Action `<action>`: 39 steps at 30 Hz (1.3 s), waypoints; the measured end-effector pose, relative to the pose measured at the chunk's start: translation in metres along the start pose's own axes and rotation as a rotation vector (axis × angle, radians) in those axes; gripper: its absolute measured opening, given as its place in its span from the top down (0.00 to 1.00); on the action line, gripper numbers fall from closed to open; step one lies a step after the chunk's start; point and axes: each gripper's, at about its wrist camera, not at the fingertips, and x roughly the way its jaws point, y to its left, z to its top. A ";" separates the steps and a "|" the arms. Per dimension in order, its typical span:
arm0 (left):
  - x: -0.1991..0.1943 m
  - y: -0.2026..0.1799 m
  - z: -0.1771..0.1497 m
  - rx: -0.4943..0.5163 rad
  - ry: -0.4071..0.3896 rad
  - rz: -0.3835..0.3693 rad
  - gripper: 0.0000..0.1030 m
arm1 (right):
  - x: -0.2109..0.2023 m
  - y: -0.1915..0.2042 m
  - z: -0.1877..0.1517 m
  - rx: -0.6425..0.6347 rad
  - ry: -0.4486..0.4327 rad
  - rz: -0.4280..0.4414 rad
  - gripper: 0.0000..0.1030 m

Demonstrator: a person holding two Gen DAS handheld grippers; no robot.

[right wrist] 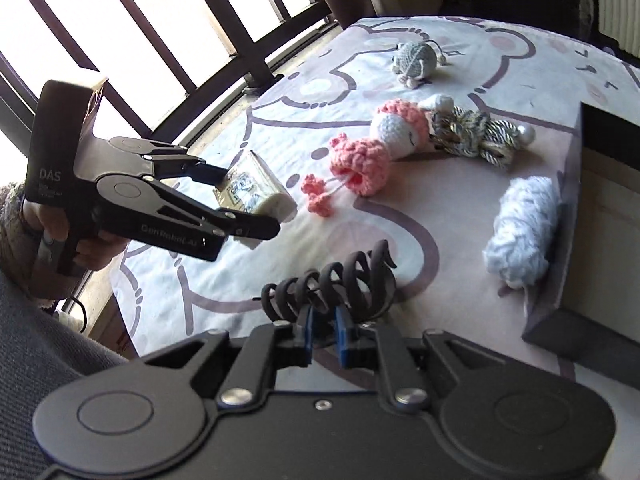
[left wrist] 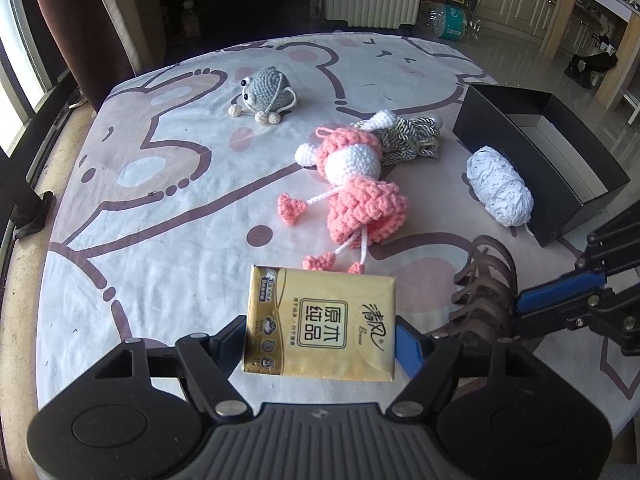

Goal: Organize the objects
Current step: 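Lift the tissue packet with the left gripper while the right gripper lifts the claw clip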

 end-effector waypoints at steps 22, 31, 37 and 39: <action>0.016 0.010 -0.010 -0.021 0.062 0.023 0.27 | 0.010 0.007 0.049 0.253 -0.046 -0.034 0.81; 0.025 -0.014 -0.021 0.051 0.128 -0.174 0.27 | 0.013 -0.010 0.044 0.560 0.024 -0.150 0.59; 0.029 -0.033 -0.017 0.092 0.109 -0.214 0.27 | 0.011 -0.005 0.043 0.539 0.032 -0.271 0.38; 0.029 -0.035 -0.018 0.098 0.105 -0.226 0.27 | 0.014 -0.003 0.042 0.518 0.043 -0.283 0.37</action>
